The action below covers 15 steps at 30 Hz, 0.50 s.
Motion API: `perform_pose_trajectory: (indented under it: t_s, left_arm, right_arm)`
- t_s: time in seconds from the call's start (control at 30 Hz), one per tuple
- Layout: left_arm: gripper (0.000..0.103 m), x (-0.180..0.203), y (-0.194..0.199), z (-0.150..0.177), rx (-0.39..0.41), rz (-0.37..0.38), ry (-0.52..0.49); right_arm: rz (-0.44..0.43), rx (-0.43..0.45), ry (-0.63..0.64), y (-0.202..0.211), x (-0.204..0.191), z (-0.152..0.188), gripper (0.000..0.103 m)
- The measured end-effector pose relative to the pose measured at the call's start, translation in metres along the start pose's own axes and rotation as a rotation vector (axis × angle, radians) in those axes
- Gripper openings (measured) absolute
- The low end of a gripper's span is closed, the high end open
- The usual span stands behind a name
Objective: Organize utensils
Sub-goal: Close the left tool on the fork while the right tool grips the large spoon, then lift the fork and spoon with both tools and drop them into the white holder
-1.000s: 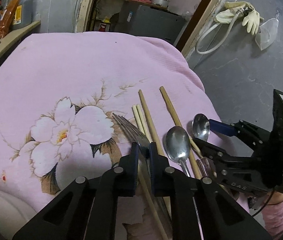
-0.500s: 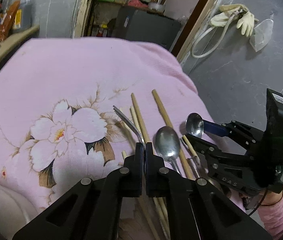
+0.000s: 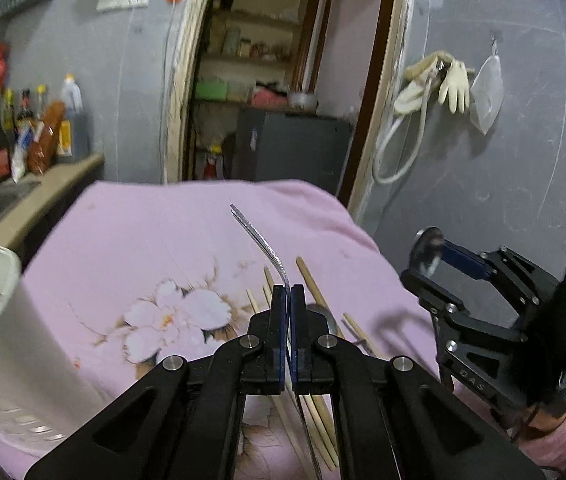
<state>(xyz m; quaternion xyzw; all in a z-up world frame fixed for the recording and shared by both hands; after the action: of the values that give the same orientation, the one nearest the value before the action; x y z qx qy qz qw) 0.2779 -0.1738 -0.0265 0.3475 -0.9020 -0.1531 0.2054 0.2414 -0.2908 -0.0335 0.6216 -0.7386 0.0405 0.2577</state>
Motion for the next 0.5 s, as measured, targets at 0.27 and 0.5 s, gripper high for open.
perform_pose_trajectory:
  t_s: [0.27, 0.5]
  left_arm:
    - [0.0, 0.01, 0.027, -0.006, 0.103, -0.023, -0.037]
    - [0.0, 0.013, 0.042, -0.008, 0.148, -0.034, -0.041]
  right_arm:
    - [0.103, 0.156, 0.023, 0.026, 0.001, -0.011, 0.039]
    - [0.148, 0.225, 0.043, 0.041, 0.001, -0.014, 0.039]
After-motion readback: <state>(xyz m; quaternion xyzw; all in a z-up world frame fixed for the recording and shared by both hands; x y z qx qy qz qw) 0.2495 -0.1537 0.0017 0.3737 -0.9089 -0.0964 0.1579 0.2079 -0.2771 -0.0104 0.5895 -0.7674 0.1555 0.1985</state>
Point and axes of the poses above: each gripper's, at about its wrist camera, not at the fingertips, and y roughly against the way its jaws point, x to its right, z to its underside, the point moved 7 cm from there along -y, roughly the way its jaws point, and after that the axes turned 13 degrees about z, right-handed, at the moved point
